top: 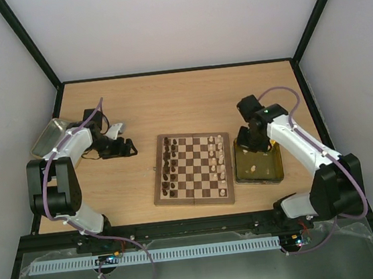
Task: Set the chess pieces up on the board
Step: Pick up the chess piece from the storage box, then place the chess piece on the chessboard.
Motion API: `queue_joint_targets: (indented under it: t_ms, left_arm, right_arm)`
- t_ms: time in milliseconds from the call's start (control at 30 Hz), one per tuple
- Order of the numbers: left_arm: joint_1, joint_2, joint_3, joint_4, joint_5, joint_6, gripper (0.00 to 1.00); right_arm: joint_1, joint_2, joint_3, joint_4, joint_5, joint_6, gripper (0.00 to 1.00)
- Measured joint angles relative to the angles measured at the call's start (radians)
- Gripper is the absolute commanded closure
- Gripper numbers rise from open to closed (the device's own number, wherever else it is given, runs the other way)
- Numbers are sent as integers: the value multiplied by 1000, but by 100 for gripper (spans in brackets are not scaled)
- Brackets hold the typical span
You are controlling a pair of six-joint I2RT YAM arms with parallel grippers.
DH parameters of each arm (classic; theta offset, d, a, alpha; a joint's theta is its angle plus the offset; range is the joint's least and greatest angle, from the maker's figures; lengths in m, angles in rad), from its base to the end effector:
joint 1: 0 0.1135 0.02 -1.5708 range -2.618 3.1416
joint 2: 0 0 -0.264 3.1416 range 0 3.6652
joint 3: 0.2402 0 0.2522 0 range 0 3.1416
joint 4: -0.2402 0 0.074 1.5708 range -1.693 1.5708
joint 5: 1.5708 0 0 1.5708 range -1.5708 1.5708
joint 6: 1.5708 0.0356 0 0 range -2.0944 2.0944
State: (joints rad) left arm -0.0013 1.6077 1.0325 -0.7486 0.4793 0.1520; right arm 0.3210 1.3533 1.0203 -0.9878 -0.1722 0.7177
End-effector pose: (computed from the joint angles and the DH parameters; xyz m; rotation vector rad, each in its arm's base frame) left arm 0.2937 -0.0168 0.1920 0.2980 2.7751 -0.6537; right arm 0.2269 0.0819 0.2422 0.5560 2.9303 0.4095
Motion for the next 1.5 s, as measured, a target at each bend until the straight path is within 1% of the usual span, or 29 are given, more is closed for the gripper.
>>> queue_joint_targets:
  t_ms: [100, 200, 300, 400, 533, 733, 1033, 1500]
  left_arm:
    - [0, 0, 0, 0, 0, 0, 15]
    - [0, 0, 0, 0, 0, 0, 15]
    - [0, 0, 0, 0, 0, 0, 15]
    - [0, 0, 0, 0, 0, 0, 15]
    - [0, 0, 0, 0, 0, 0, 15]
    - [0, 0, 0, 0, 0, 0, 15]
    - [0, 0, 0, 0, 0, 0, 15]
    - [0, 6, 0, 0, 0, 0, 15]
  right_arm:
    - [90, 5, 101, -47, 11, 26, 98]
    - [217, 31, 220, -82, 22, 59, 98]
    - [344, 70, 302, -89, 19, 94, 98]
    - [440, 102, 311, -97, 10, 122, 98]
    - [512, 118, 263, -94, -5, 158, 98]
    - [553, 118, 132, -68, -42, 189, 97]
    - [557, 118, 42, -1, -69, 199, 97]
    - [557, 122, 13, 66, -97, 203, 96]
